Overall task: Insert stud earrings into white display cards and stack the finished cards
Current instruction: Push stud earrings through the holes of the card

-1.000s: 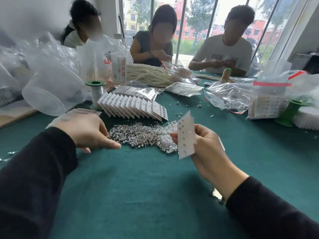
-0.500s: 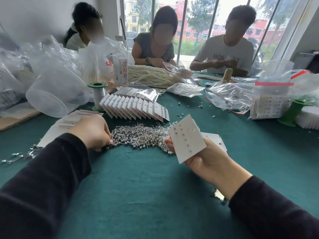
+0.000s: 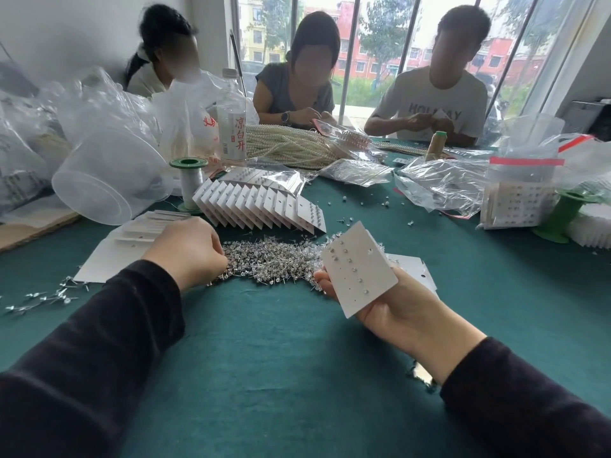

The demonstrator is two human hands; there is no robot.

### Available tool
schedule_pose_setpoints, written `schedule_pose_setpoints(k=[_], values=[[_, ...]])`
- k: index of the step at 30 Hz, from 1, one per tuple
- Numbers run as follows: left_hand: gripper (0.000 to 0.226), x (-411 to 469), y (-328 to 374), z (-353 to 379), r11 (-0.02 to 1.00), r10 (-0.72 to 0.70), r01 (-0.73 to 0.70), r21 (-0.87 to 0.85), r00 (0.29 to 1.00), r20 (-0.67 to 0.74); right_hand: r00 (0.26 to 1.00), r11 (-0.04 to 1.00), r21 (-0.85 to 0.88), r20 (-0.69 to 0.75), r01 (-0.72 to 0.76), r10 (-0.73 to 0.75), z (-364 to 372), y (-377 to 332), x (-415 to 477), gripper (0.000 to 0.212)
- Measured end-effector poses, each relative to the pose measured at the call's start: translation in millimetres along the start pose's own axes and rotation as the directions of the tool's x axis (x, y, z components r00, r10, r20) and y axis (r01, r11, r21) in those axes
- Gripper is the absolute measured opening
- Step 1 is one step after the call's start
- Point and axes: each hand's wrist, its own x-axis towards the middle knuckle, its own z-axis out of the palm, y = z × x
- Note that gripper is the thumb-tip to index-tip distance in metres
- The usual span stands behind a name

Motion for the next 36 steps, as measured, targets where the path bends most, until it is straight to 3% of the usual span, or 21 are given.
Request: schedule_pose_setpoints(k=[4,6,8,10,12,15,19,25,36], values=[[0.019,0,0,-1,0.997,0.077,-0.079,-0.024,0.995,-0.066,0.999,0.998,0.051,-0.01,-0.034,0.034,-2,0,1,0.025],[0.018,-3,4,-2,0.968,0.139,-0.131,-0.215,0.99,0.026,0.998,0.996,0.077,-0.029,-0.052,0.055,-3,0,1,0.024],[0.011,-11,12,-5,0.833,0.236,-0.127,-0.538,0.962,0.14,0.996,0.994,0.089,-0.046,-0.066,0.07,-4,1,2,0.022],[0.019,-21,22,-6,0.667,0.349,-0.109,-0.737,0.92,0.18,0.995,0.992,0.09,-0.037,-0.085,0.088,-3,2,3,0.019],[0.026,-28,32,-1,0.551,0.421,-0.101,-0.828,0.891,0.171,0.995,0.993,0.051,0.011,-0.104,0.103,-1,3,1,0.021],[0.025,-35,41,6,0.48,0.478,-0.086,-0.873,0.86,0.178,0.982,0.993,-0.042,0.146,-0.114,0.119,3,4,-2,0.028],[0.023,-40,47,10,0.512,0.536,-0.111,-0.852,0.816,0.216,0.968,0.993,-0.021,0.222,-0.116,0.118,1,6,3,0.034],[0.006,-43,49,12,0.581,0.52,-0.15,-0.8,0.824,0.224,0.951,0.993,-0.06,0.286,-0.104,0.117,-3,5,4,0.026],[0.004,-41,51,17,0.536,0.366,-0.055,-0.842,0.915,0.173,0.974,0.989,-0.072,0.175,-0.131,0.142,-3,1,3,0.033]])
